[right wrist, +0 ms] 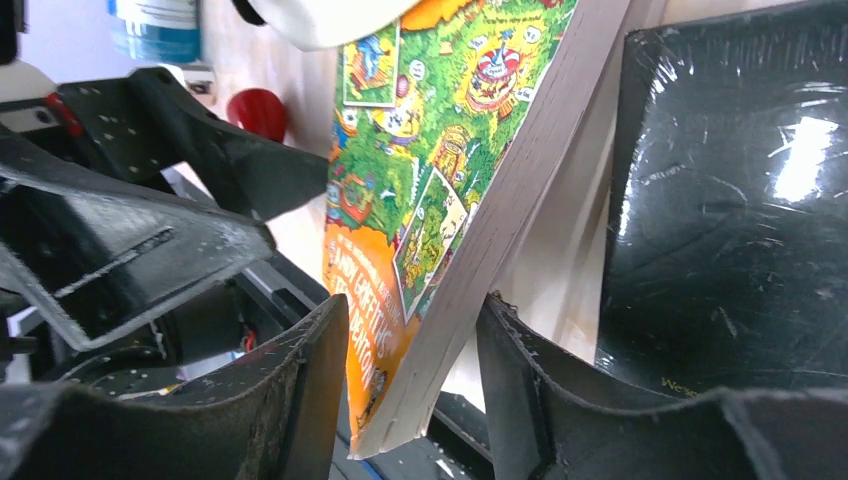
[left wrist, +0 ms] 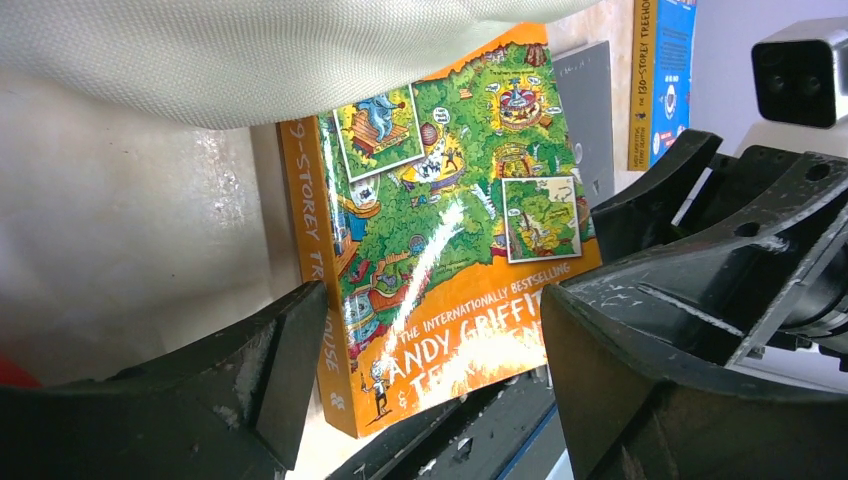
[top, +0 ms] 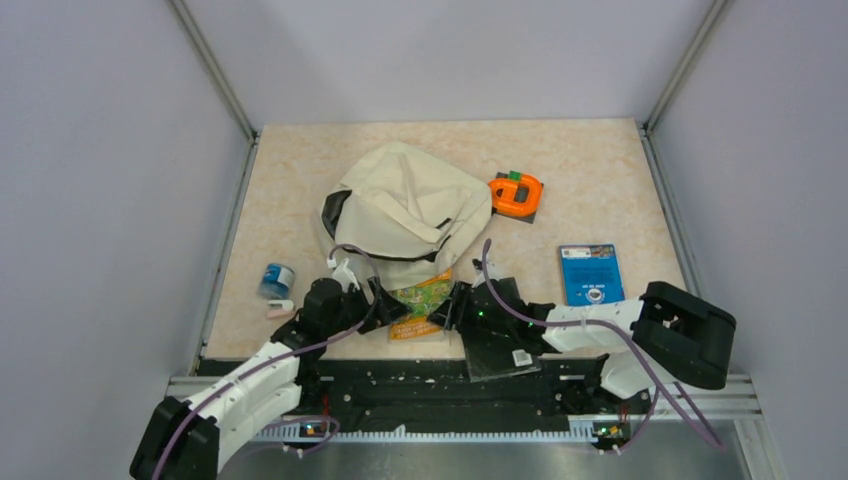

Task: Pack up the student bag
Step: Pick up the book from the center of the board.

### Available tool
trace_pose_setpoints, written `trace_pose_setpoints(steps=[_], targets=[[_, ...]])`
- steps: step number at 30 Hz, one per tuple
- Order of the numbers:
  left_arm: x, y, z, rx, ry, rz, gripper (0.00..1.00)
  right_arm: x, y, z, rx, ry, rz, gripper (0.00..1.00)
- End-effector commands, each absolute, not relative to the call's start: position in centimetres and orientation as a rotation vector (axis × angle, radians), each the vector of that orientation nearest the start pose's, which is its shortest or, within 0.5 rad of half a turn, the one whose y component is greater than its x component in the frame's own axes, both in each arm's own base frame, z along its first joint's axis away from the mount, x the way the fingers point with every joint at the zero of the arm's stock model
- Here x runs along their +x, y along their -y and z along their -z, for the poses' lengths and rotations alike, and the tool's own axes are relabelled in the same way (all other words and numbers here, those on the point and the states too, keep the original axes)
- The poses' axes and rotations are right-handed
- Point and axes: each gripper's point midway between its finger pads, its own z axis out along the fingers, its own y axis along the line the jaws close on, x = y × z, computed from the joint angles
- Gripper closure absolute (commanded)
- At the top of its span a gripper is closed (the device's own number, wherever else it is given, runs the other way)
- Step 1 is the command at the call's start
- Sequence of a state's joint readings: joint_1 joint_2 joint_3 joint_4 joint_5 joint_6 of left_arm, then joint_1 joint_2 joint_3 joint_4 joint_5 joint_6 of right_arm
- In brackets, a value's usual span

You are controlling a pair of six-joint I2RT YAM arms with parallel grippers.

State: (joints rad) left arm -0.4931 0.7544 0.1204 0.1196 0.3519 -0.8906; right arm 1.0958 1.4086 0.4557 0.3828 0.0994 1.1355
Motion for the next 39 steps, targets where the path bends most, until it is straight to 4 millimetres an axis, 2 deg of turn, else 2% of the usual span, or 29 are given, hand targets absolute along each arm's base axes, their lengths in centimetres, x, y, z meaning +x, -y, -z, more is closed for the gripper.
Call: trace_pose_setpoints(steps=[1,10,15,17,19,22,26,27,28,29,34,39], targets=[[16.2,21.1,-7.9,-0.164,-2.275,1.283,0.18,15.8,-36.5,-11.5,0.133,-2.179,-1.352,0.53],[16.4,21.3,-8.3,-0.154,-2.257,1.299,0.18,15.6,-37.0,-9.0,0.131,-2.263,-1.306,0.55],[16.3,21.3,-8.5,-0.149,-2.257,1.295,0.18,15.8,-37.1,-9.1,0.117,-2.260,-1.285,0.88],[16.4,21.1,-8.8,-0.130,-2.259,1.267,0.18,16.0,-36.6,-9.5,0.115,-2.253,-1.259,0.97],[16.4,20.5,-9.0,-0.117,-2.272,1.213,0.16,16.0,-35.8,-10.2,0.122,-2.240,-1.241,1.00],[16.7,19.8,-10.4,-0.098,-2.246,1.147,0.15,16.3,-34.0,-11.6,0.140,-2.196,-1.199,1.00],[17.4,19.3,-13.4,-0.064,-2.155,1.112,0.14,17.0,-31.4,-15.0,0.190,-2.087,-1.172,1.00],[17.5,19.3,-14.2,-0.055,-2.129,1.116,0.14,20.3,-28.8,-15.7,0.308,-2.029,-1.099,1.00],[17.6,19.3,-15.0,-0.044,-2.106,1.120,0.14,17.7,-30.0,-16.8,0.227,-2.028,-1.158,1.00],[17.7,19.4,-16.0,-0.033,-2.081,1.128,0.13,17.6,-29.7,-17.8,0.223,-2.004,-1.160,1.00],[18.0,19.8,-20.6,0.032,-1.984,1.157,0.12,18.2,-26.9,-23.7,0.221,-1.840,-1.136,1.00],[18.5,20.6,-25.5,0.083,-1.834,1.220,0.08,18.5,-25.5,-29.1,0.151,-1.669,-1.129,1.00]])
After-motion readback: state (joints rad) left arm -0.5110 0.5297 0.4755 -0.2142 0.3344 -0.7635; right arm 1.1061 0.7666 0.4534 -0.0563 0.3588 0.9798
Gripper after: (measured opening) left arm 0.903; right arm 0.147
